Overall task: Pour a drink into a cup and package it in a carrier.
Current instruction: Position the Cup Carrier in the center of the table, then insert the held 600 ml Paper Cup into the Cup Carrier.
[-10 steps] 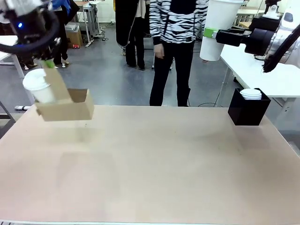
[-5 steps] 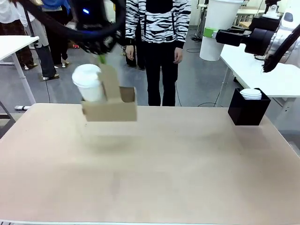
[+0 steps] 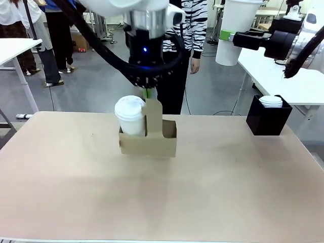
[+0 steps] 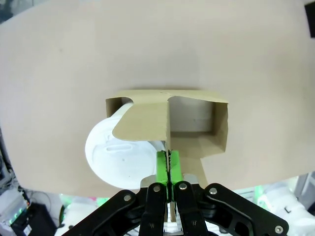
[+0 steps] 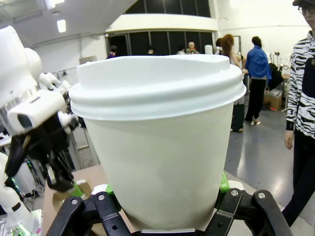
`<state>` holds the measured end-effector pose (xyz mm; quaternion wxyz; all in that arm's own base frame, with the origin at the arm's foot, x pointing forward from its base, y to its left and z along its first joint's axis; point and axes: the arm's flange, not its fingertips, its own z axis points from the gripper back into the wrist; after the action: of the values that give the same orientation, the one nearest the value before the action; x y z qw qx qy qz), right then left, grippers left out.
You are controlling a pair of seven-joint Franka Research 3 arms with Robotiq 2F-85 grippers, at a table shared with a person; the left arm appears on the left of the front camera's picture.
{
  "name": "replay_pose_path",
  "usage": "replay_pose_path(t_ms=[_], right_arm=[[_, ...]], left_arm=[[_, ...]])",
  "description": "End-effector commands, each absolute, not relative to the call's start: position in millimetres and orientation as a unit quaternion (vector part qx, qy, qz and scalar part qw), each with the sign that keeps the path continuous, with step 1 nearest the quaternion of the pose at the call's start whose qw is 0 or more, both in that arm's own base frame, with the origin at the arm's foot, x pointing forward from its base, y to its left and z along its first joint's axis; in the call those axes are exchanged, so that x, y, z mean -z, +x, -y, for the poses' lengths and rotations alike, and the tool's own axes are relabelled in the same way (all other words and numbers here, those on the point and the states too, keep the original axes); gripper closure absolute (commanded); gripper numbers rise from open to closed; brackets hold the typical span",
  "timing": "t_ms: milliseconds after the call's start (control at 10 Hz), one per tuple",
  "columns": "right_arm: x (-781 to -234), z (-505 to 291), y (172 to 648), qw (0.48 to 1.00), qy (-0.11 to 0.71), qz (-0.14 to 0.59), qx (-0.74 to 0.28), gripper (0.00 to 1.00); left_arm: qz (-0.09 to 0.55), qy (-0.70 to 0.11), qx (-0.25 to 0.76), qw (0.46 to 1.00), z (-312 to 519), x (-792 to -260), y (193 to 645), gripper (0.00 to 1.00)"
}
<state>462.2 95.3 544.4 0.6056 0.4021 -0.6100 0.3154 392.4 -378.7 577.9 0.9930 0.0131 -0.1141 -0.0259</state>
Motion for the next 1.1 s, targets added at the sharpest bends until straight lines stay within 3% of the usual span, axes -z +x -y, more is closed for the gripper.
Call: replay_pose_path(t_ms=[0,600,1000], right_arm=[[-548,-96,464,0.597,0.400,0.618,-0.320,0.20],[-548,-96,464,0.597,0.400,0.618,-0.320,0.20],[-548,-96,464,0.597,0.400,0.618,-0.320,0.20]], left_arm=[[0.109,0.008,0.011,0.994,379,-559,399,0.98],[0.103,0.022,0.007,0.994,389,-495,395,0.98],[0.078,0.015,0.022,0.997,391,-499,401,0.98]])
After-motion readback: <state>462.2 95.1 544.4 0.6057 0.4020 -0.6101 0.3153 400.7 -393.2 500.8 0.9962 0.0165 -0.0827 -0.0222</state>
